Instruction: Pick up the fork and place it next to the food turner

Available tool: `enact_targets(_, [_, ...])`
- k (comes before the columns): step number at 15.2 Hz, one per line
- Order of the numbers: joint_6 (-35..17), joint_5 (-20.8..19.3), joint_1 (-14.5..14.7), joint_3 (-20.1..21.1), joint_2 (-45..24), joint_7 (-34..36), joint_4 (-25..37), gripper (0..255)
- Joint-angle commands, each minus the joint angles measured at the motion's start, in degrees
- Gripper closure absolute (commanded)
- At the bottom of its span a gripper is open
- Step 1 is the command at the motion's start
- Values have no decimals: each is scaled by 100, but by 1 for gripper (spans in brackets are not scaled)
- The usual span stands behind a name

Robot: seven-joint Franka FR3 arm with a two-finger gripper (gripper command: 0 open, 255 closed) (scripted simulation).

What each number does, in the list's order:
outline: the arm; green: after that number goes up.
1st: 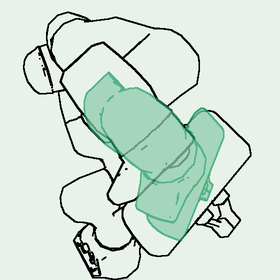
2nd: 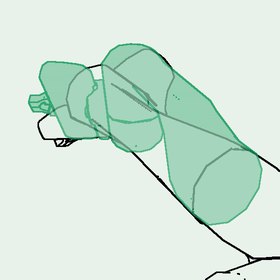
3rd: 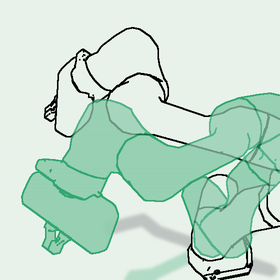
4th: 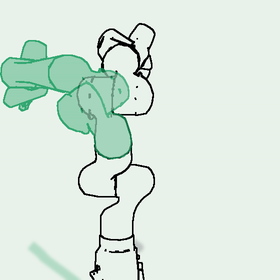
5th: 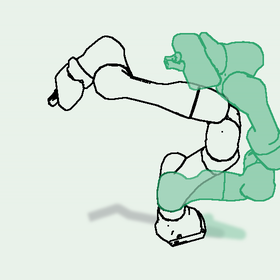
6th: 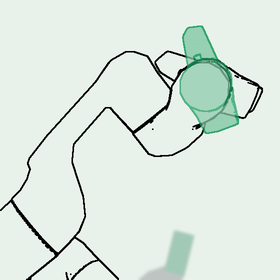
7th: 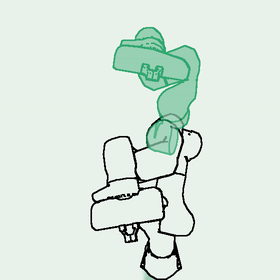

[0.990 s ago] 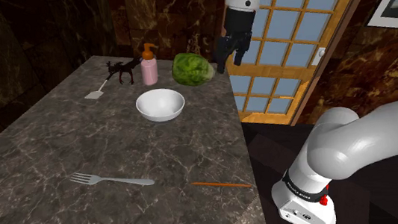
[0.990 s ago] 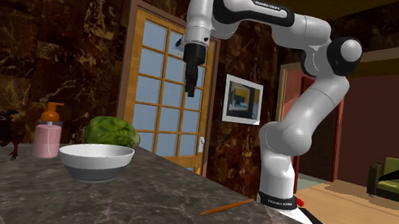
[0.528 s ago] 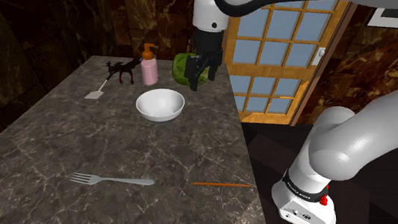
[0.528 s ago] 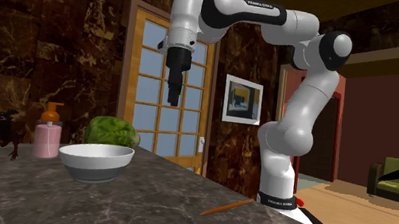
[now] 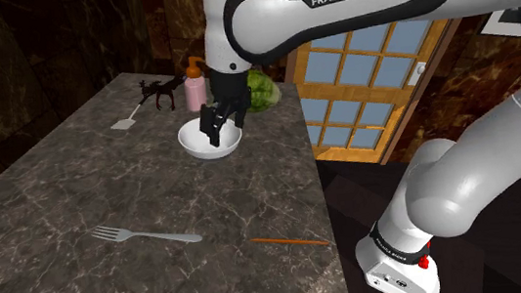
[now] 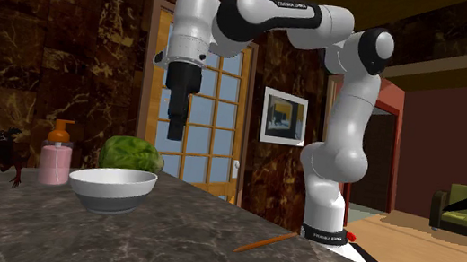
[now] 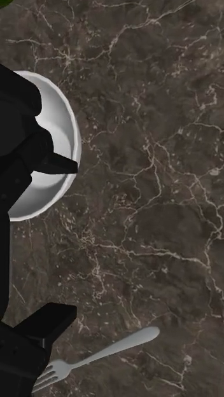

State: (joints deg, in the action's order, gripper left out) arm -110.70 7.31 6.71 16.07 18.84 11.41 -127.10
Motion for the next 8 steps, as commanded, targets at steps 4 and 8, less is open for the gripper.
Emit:
enact_targets(4, [-469,-194,161,397,-867,269,423,0])
enact_targets(8, [-777,-489,310,671,-1612,533,845,0])
